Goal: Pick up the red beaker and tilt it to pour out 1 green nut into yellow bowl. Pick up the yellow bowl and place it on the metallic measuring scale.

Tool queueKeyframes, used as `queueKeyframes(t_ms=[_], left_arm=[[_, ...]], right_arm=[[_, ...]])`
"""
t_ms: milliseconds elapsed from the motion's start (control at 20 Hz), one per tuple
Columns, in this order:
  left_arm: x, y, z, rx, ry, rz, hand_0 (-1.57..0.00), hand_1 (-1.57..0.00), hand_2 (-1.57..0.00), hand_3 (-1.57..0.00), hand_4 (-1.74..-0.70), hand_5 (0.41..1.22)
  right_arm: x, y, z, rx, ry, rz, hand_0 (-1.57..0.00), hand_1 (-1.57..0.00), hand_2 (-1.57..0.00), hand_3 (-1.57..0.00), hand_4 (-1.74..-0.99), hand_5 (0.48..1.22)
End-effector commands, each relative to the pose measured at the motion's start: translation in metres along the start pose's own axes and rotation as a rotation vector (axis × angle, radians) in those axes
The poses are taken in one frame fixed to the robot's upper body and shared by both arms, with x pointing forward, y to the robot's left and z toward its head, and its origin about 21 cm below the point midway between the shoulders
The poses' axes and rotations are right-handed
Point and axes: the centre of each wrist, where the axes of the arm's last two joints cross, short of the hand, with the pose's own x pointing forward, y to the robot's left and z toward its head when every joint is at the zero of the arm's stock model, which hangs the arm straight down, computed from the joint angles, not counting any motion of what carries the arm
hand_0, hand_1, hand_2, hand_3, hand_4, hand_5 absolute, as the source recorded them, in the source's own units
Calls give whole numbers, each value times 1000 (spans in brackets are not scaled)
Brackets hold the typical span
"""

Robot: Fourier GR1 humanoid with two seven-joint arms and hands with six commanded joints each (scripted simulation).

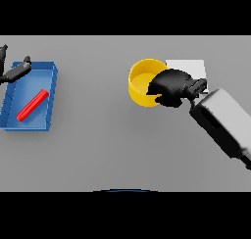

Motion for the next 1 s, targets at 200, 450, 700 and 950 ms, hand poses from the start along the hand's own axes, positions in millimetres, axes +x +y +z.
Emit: queueKeyframes(t_ms=[200,450,700,950], left_arm=[[0,-1,4,1,1,3,1,1,1,1,-802,737],[6,0,8,6,30,6,1,1,1,1,-818,750],[6,6,10,15,38,-1,1,1,1,1,-829,774],[0,4,11,12,49,1,1,1,1,1,-818,756]], right_arm=[[-30,-17,15,-55,88,9,-1570,-1570,-1569,-1274,-1719,1221],[-68,-17,16,-86,205,-63,-1571,-1571,-1570,-1211,-1720,1221],[-102,-2,16,-100,284,-103,-1571,-1571,-1571,-1168,-1720,1221],[-124,19,7,-79,358,-142,-1571,-1571,-1571,-1308,-1723,1221]])
